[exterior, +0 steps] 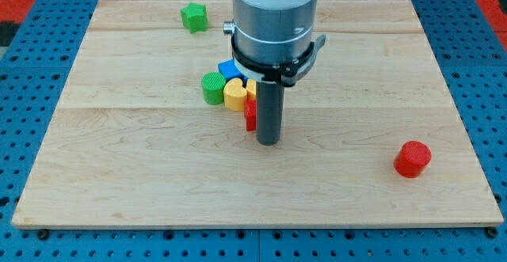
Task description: Push the red circle into a group of blocks
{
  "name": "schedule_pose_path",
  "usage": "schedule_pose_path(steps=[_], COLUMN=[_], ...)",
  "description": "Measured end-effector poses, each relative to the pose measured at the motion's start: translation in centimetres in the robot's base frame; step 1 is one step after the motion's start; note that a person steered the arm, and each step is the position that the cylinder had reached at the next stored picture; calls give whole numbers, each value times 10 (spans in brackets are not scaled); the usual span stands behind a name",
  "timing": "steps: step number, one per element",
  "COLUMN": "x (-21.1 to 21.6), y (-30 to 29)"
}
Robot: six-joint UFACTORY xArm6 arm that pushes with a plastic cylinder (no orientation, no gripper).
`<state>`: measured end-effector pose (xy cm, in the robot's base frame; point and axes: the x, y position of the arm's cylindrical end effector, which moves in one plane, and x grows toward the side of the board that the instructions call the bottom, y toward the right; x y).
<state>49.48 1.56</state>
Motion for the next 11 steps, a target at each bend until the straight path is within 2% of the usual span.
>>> schedule_pose_path(steps=[1,2,3,5,6,7,8,9,10,11], x=[-9,6,24,3,12,50,56,41,49,38], y=[-1,-1,54,187,250,252,215,144,103,111])
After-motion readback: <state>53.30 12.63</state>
